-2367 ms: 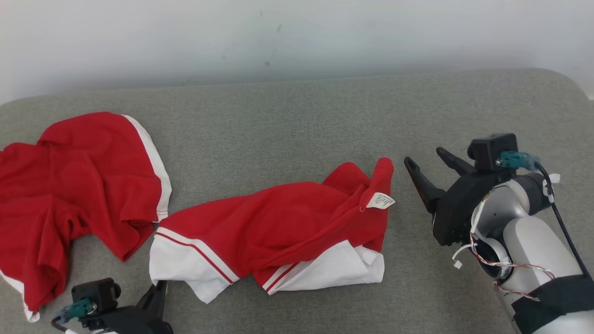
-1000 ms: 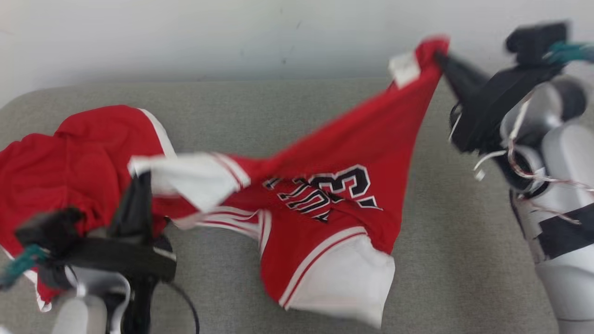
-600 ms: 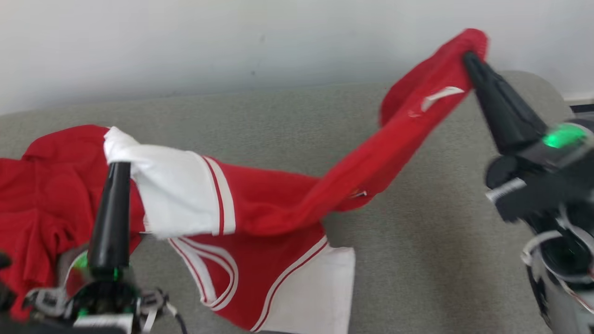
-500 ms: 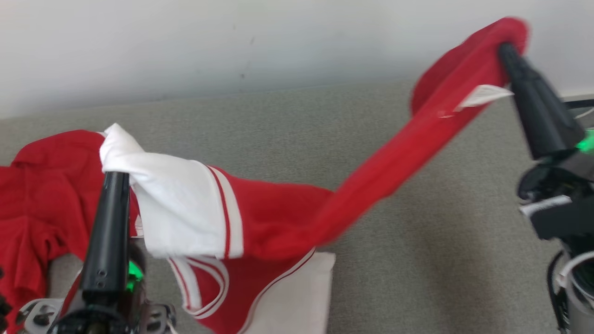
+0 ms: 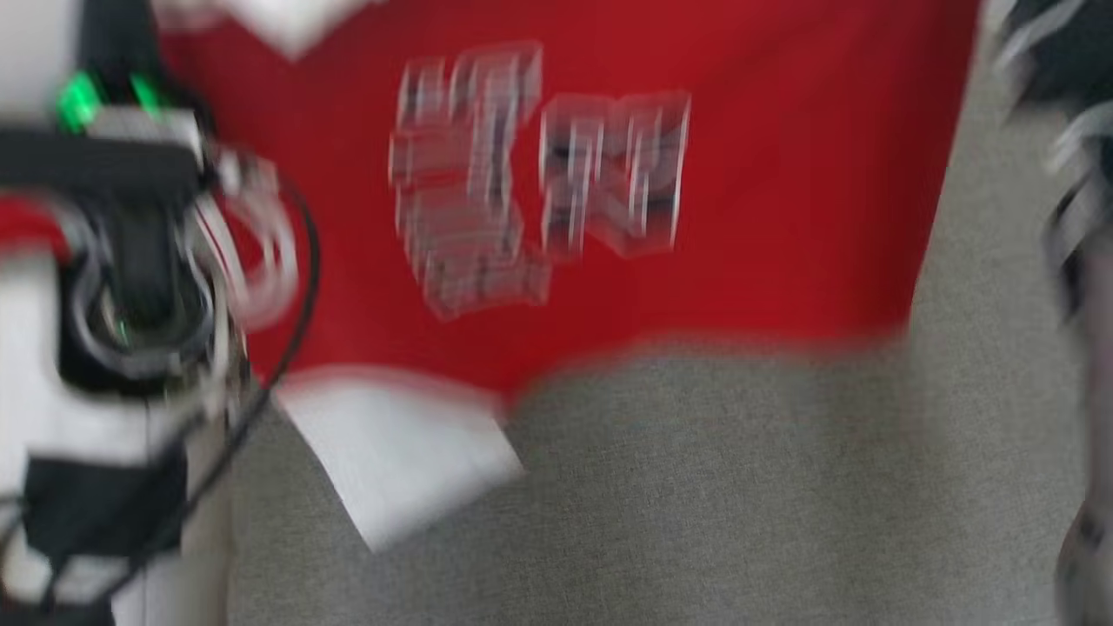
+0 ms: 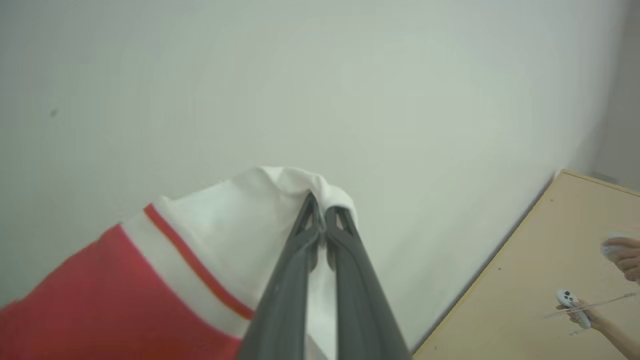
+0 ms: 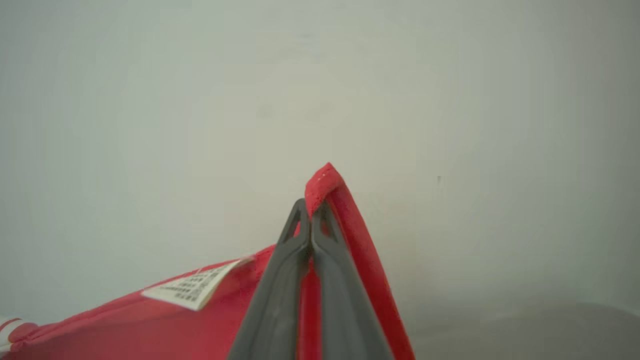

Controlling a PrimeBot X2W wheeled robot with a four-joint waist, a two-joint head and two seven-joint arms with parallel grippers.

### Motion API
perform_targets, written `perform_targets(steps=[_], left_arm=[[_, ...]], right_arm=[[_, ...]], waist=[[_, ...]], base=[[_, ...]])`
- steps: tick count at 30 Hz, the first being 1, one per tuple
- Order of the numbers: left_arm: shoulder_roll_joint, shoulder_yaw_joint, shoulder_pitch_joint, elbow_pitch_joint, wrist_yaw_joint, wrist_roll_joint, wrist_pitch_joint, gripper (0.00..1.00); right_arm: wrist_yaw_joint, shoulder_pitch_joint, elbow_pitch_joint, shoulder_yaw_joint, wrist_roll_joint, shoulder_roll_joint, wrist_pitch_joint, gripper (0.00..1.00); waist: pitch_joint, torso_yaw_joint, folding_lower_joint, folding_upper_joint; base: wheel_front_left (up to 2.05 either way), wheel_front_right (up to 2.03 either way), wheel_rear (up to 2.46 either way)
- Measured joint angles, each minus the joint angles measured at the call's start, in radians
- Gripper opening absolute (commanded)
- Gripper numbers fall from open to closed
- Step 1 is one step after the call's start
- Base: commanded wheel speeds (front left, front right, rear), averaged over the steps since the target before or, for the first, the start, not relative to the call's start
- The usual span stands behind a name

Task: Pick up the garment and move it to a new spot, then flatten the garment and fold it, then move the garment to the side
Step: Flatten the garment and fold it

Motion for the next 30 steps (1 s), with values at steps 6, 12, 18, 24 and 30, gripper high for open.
perform_targets(steps=[6,12,18,24,30], left_arm=[[-0.013,-0.063,-0.311,0.058,-0.032,0.037,-0.08,0.0],[0.033,-0.124,-0.183,0.124,-0.038,0.161,-0.095,0.0],[0.086,-0.199,0.128,0.261,-0.031,0.184,-0.039,0.0],[0.093,-0.208,0.226,0.307,-0.048,0.13,-0.006,0.0],[0.107,-0.188,0.399,0.273,-0.058,0.063,0.015,0.0]], right_arm=[[0.021,-0.267,0.029,-0.055,-0.018,-0.084,-0.09,0.0],[0.062,-0.14,0.106,-0.018,-0.048,-0.104,-0.098,0.0],[0.091,0.195,0.238,0.022,-0.078,-0.107,-0.077,0.0],[0.103,0.225,0.25,0.008,-0.076,-0.11,-0.106,0.0],[0.118,0.373,0.214,0.011,-0.08,-0.116,-0.125,0.0]], waist=[[0.078,-0.011,-0.0003,-0.0002],[0.126,-0.004,-0.0002,-0.0001],[0.161,0.01,-0.0002,0.0001],[0.146,0.02,-0.0004,-0.0001],[0.092,0.025,-0.0005,-0.0002]], base=[[0.0,0.0,0.0],[0.0,0.0,0.0],[0.0,0.0,0.0],[0.0,0.0,0.0],[0.0,0.0,0.0]])
